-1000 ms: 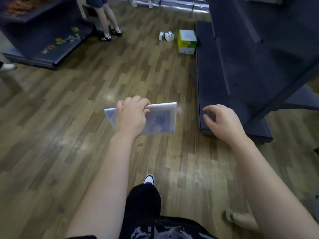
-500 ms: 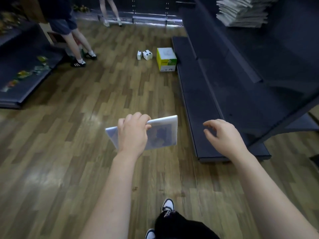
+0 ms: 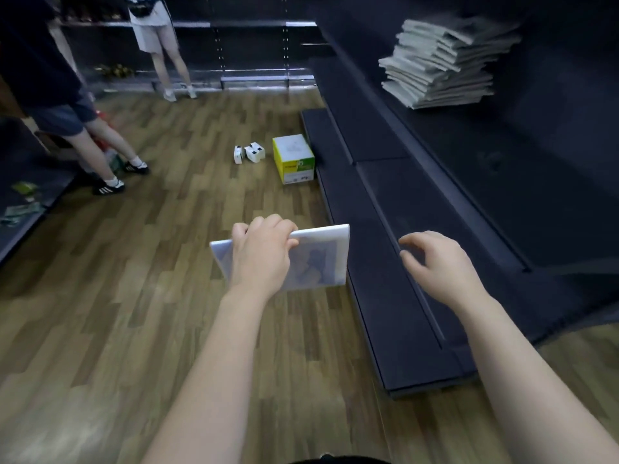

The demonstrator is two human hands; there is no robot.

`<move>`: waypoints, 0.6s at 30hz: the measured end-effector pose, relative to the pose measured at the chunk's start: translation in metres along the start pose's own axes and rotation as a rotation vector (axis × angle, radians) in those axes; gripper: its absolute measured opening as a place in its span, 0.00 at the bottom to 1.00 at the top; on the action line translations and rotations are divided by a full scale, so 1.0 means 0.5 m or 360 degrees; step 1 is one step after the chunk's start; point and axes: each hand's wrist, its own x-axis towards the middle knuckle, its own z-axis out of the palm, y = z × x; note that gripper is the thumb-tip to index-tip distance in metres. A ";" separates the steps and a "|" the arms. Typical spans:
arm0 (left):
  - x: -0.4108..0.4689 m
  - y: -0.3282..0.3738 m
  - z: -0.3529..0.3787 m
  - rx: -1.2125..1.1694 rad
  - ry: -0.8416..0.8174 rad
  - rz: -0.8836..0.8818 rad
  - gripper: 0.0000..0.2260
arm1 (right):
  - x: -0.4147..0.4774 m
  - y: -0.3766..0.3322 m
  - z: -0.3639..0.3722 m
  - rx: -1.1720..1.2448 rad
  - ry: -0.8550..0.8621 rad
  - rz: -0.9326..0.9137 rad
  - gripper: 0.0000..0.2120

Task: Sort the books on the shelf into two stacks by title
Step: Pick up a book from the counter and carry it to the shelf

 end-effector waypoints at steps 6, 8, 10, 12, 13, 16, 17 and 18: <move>0.191 0.007 0.065 -0.0078 0.0015 0.0074 0.06 | 0.168 0.038 -0.002 -0.0014 0.0073 0.0035 0.13; 0.253 0.008 0.097 -0.0107 -0.0005 0.0124 0.07 | 0.217 0.051 0.005 -0.0021 0.0090 0.0073 0.13; 0.320 0.008 0.130 -0.0156 -0.0014 0.0188 0.06 | 0.269 0.060 0.009 -0.0014 0.0131 0.0122 0.13; 0.396 0.008 0.159 -0.0224 -0.0022 0.0263 0.06 | 0.322 0.066 0.012 0.0008 0.0199 0.0175 0.13; 0.437 0.010 0.171 -0.0250 -0.0024 0.0314 0.06 | 0.348 0.070 0.012 0.0018 0.0242 0.0211 0.13; 0.567 0.026 0.199 -0.0308 -0.0027 0.0495 0.06 | 0.420 0.080 0.004 0.0014 0.0361 0.0356 0.13; 0.609 0.037 0.206 -0.0330 -0.0032 0.0565 0.07 | 0.440 0.083 -0.001 -0.0001 0.0392 0.0412 0.13; 0.649 0.050 0.214 -0.0345 -0.0033 0.0649 0.07 | 0.458 0.087 -0.006 -0.0020 0.0424 0.0468 0.13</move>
